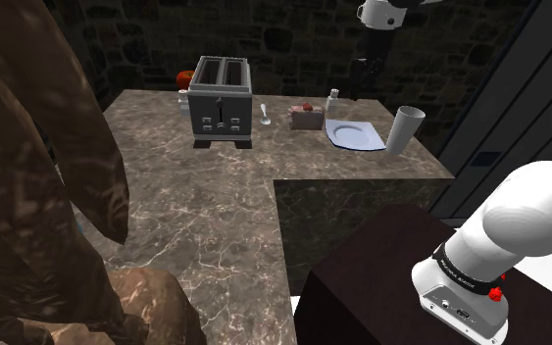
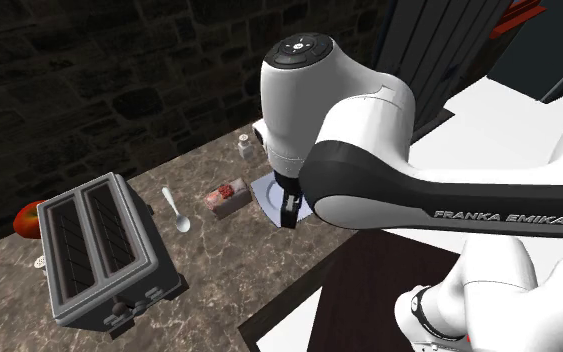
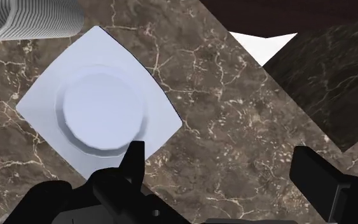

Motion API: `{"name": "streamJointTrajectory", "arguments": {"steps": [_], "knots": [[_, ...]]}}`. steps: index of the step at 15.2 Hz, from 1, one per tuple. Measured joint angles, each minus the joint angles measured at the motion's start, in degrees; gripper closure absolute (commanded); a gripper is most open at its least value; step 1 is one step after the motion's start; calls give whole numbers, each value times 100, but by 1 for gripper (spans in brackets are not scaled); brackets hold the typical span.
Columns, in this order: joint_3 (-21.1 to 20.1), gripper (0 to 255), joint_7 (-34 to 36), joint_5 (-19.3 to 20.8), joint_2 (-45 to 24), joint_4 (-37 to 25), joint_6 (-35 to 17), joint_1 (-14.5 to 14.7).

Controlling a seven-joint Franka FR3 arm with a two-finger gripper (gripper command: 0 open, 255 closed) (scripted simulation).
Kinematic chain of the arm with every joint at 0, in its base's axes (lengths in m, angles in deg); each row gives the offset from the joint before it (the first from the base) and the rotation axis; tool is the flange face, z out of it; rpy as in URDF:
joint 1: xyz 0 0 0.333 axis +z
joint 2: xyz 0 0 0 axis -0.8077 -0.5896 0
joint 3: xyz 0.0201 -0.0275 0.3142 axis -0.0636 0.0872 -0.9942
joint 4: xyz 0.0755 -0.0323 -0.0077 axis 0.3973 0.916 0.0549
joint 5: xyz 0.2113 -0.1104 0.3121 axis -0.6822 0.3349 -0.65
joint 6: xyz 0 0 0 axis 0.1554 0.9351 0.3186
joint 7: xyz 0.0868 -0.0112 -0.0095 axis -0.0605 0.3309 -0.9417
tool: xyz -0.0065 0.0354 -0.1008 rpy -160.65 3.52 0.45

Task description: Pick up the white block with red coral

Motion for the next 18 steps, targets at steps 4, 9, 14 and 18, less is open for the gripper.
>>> {"name": "streamJointTrajectory", "arguments": {"steps": [4, 9, 14, 18], "knots": [[106, 0, -214, -5, -833, -461, -439, -17], [223, 0, -523, -68, -1868, -1233, -780, -54], [286, 0, -825, -184, -2982, -2195, -1008, -107], [287, 0, -1017, -287, -3813, -3037, -1049, -149]]}}
